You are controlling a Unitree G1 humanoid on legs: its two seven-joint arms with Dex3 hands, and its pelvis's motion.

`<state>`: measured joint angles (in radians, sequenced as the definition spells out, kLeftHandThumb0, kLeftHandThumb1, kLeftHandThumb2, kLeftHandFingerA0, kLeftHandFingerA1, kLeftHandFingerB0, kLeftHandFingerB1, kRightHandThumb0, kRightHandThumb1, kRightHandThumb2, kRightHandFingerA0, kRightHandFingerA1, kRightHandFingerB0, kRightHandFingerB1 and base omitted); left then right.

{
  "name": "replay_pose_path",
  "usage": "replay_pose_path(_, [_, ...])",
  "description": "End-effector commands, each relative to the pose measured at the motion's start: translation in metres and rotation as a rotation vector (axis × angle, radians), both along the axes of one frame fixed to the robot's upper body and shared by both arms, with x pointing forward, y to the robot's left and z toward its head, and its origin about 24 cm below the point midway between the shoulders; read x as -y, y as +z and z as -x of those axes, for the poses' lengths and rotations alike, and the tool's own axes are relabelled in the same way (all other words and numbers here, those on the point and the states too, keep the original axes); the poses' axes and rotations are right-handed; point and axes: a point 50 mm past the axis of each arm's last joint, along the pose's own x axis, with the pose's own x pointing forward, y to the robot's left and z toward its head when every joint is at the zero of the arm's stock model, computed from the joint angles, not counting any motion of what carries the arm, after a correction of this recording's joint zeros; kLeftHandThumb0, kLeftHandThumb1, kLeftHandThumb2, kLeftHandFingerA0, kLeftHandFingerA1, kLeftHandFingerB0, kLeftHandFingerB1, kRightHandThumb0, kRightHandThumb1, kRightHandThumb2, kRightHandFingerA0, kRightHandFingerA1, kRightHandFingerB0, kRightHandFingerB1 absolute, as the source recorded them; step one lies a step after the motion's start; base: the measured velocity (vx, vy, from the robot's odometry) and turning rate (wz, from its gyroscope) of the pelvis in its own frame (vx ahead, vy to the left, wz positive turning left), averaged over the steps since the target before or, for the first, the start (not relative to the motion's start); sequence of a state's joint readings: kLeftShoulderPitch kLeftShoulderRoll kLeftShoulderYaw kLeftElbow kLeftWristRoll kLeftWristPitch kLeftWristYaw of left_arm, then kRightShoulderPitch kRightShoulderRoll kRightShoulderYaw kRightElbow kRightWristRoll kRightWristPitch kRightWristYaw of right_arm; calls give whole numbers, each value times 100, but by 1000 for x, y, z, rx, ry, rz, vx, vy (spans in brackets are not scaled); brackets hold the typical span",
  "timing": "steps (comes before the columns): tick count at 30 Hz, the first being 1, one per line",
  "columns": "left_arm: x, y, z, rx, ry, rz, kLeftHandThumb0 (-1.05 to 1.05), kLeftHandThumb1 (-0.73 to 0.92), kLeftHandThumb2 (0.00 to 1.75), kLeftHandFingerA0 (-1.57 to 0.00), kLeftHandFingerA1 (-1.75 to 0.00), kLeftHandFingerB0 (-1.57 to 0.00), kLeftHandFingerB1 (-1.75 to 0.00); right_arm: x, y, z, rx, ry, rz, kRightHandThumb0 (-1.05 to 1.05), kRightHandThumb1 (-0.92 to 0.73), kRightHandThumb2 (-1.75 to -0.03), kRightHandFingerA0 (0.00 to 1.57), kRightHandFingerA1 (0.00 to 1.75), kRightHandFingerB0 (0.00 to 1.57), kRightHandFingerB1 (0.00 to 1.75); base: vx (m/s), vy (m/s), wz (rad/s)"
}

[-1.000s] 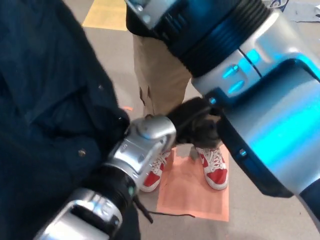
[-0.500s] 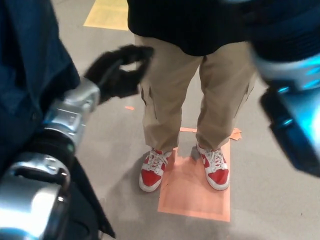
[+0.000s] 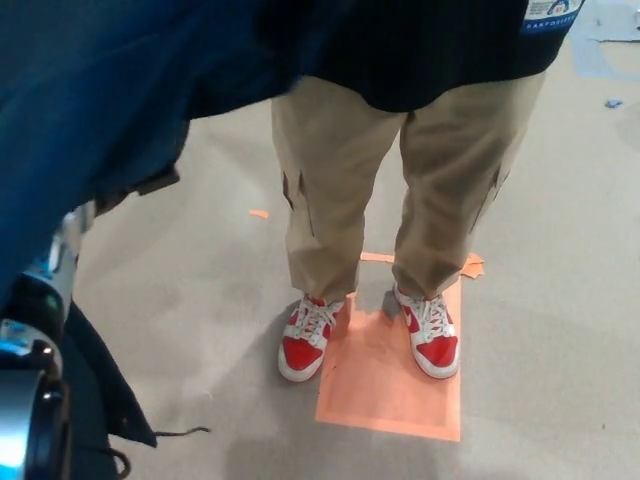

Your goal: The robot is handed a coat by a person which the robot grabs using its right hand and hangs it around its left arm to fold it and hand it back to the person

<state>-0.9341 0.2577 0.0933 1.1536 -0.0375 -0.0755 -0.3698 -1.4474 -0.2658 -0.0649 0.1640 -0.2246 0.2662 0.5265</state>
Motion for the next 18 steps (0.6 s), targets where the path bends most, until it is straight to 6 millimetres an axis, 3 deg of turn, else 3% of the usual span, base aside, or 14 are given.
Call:
replay_pose_path(1, [-19,0,6,26,12,-14,-78,74,104,-5,-26,-5,-25,42,-14,0,-40,-49,-100,-33,-89,-68,108,53,113,67,0,0,0])
replay_pose_path(6, [-26,6,6,40,29,-31,-78,74,104,-5,-25,-5,-26,77,-59,-7,-131,-91,-142,-32,-89,-68,107,53,115,71,0,0,0])
replay_pose_path(9, [-29,8,7,47,29,-17,-82,73,103,-8,-29,-8,-30,112,-124,-20,-265,-192,-220,-37,-84,-66,108,50,125,57,0,0,0])
replay_pose_path(10, [-29,8,7,47,29,-17,-82,73,103,-8,-29,-8,-30,115,-131,-21,-278,-204,-225,-37,-84,-66,108,50,125,57,0,0,0])
replay_pose_path(11, [-29,8,7,50,30,-18,-73,88,68,-9,-25,-9,-24,116,-142,-21,-315,-211,-241,-37,-84,-66,110,50,124,58,0,0,0])
replay_pose_path(13, [-32,8,8,49,31,-22,-74,88,68,-10,-25,-10,-25,116,-164,-20,-355,-227,-223,-34,-86,-67,110,50,123,58,0,0,0])
replay_pose_path(15, [-35,11,8,54,47,-12,-73,88,68,-10,-25,-11,-26,111,-214,-16,-495,-235,-195,-30,-84,-66,105,50,121,65,0,0,0])
replay_pose_path(16, [-36,13,8,59,48,-8,-72,68,103,-4,-37,-5,-40,106,-237,-14,-570,-249,-121,-33,-86,-66,104,50,118,67,0,0,0])
replay_pose_path(17, [-36,14,8,60,47,-7,-72,68,103,-4,-37,-5,-40,105,-244,-12,-593,-255,-92,-33,-86,-66,104,50,118,67,0,0,0])
replay_pose_path(18, [-36,18,6,67,47,-5,-74,68,102,-4,-38,-5,-42,96,-274,-9,-704,-292,23,-33,-86,-66,103,50,116,66,0,0,0])
